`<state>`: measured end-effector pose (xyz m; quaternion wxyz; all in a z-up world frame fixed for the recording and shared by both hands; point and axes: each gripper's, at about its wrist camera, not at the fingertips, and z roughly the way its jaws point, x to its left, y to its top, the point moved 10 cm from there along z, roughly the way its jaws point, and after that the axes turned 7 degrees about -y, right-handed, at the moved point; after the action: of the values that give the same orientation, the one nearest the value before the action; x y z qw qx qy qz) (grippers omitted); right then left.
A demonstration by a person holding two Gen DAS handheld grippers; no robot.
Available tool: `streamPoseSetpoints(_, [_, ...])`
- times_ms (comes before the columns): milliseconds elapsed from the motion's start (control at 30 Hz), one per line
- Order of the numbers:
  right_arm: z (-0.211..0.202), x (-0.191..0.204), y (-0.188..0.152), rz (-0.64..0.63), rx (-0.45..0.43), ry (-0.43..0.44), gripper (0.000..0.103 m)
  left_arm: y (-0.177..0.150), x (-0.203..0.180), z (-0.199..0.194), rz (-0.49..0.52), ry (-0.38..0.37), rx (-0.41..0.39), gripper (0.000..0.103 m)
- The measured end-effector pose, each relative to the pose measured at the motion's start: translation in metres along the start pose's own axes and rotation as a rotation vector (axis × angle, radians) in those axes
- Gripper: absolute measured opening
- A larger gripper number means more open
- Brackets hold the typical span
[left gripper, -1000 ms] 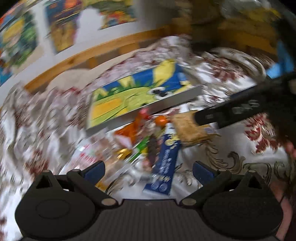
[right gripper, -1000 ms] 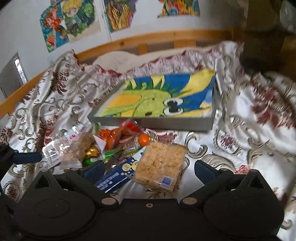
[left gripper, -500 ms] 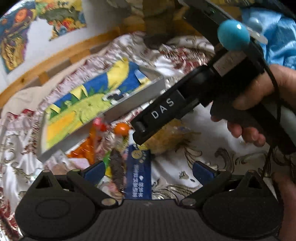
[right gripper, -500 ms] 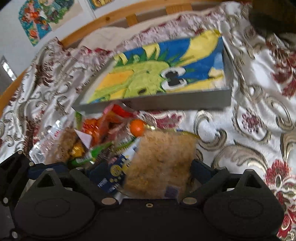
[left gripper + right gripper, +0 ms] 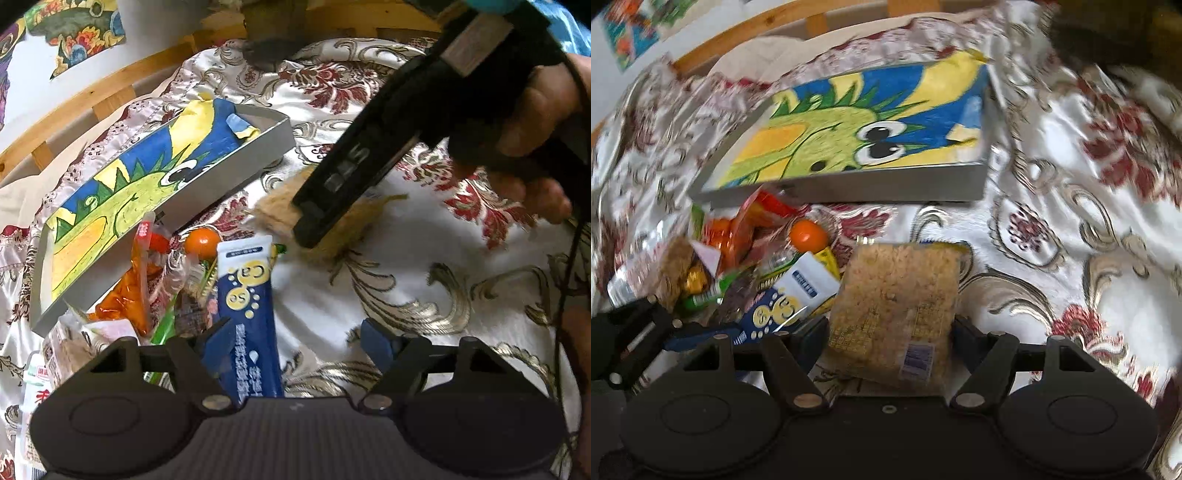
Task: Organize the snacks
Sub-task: 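Grasp the clear puffed rice cracker bag with the right gripper while the left grasps the blue Se Ca tube, then carry both snacks over the grey tray and open both grippers to drop them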
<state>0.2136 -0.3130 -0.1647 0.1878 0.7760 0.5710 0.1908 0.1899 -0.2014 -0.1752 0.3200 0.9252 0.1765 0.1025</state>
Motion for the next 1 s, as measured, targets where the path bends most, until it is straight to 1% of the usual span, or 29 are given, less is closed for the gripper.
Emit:
streamPoseSetpoints(67, [0.0, -0.004, 0.001, 0.033, 0.005, 0.02, 0.073, 0.003, 0.007, 0.001, -0.039, -0.005, -0.005, 0.08])
streamPoseSetpoints(133, [0.0, -0.003, 0.001, 0.035, 0.003, 0.02, 0.073, 0.005, 0.017, 0.002, -0.098, -0.006, -0.005, 0.08])
streamPoseSetpoints(200, [0.0, 0.001, 0.001, 0.032, -0.002, 0.028, 0.073, 0.004, 0.025, 0.003, -0.137, -0.017, 0.009, 0.08])
streamPoseSetpoints(233, [0.001, 0.003, 0.001, 0.034, -0.002, 0.035, 0.073, 0.003, 0.03, 0.004, -0.159, -0.016, 0.022, 0.078])
streamPoseSetpoints(300, [0.003, 0.007, 0.0, 0.03, 0.002, 0.044, 0.074, -0.001, 0.036, 0.005, -0.202, -0.021, 0.047, 0.069])
streamPoseSetpoints(367, [0.006, 0.008, -0.001, 0.023, 0.006, 0.042, 0.075, 0.0, 0.04, 0.004, -0.233, -0.017, 0.051, 0.058])
streamPoseSetpoints(400, [0.007, 0.009, -0.002, 0.025, 0.006, 0.044, 0.076, 0.0, 0.042, 0.003, -0.252, -0.017, 0.051, 0.056])
streamPoseSetpoints(467, [0.008, 0.008, 0.0, 0.039, -0.001, 0.052, 0.079, -0.002, 0.047, 0.003, -0.298, -0.016, 0.067, 0.042])
streamPoseSetpoints(600, [0.01, 0.009, 0.0, 0.044, -0.004, 0.05, 0.081, -0.002, 0.054, 0.0, -0.393, -0.035, 0.087, 0.037])
streamPoseSetpoints(733, [0.014, 0.013, -0.004, 0.001, 0.0, 0.016, 0.079, -0.007, 0.057, -0.005, -0.48, -0.009, 0.111, 0.036])
streamPoseSetpoints(767, [0.014, 0.015, -0.006, -0.026, -0.003, -0.003, 0.075, -0.009, 0.057, -0.007, -0.495, -0.005, 0.115, 0.035])
streamPoseSetpoints(800, [0.014, 0.016, -0.006, -0.047, -0.008, -0.019, 0.074, -0.012, 0.056, -0.009, -0.51, -0.003, 0.119, 0.034])
streamPoseSetpoints(900, [0.011, 0.02, -0.008, -0.086, -0.024, -0.032, 0.072, -0.015, 0.052, -0.016, -0.548, -0.017, 0.115, 0.033])
streamPoseSetpoints(1000, [0.003, 0.023, -0.009, -0.122, -0.05, -0.04, 0.072, -0.012, 0.049, -0.024, -0.563, -0.018, 0.092, 0.031])
